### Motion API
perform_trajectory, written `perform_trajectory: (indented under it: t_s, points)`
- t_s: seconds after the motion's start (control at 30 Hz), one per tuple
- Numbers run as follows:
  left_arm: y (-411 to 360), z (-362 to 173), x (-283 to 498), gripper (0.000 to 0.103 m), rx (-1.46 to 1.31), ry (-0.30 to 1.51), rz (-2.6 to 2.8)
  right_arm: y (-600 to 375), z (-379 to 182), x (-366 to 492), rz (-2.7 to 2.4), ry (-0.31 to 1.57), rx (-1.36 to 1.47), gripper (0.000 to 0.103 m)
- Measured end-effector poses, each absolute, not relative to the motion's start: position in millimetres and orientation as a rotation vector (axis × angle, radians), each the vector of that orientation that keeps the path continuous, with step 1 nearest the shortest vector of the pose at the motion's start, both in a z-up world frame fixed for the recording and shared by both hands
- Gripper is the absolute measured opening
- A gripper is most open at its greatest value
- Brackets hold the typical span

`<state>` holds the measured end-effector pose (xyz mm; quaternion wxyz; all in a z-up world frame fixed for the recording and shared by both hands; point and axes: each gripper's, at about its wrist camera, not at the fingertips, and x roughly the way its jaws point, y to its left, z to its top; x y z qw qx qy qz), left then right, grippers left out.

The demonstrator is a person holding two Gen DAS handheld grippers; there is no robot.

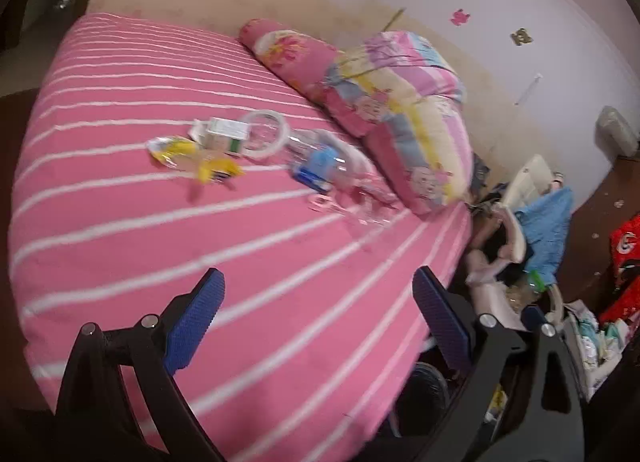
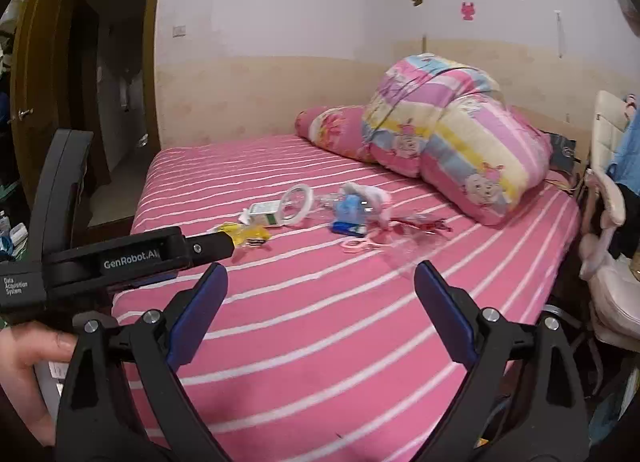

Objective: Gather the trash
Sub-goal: 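Move both tools back over the remaining trash on the bed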

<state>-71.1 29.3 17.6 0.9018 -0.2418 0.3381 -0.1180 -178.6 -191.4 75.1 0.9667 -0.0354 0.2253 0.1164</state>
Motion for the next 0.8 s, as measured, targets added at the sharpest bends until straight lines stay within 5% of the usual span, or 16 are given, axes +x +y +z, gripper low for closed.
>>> perform_trajectory:
  t_s: [0.8]
  points:
    - [120,-83,103,0.092,-0.439,0.883,-0.134,-114,-5,44,0.470,0.590,0.109,0.093]
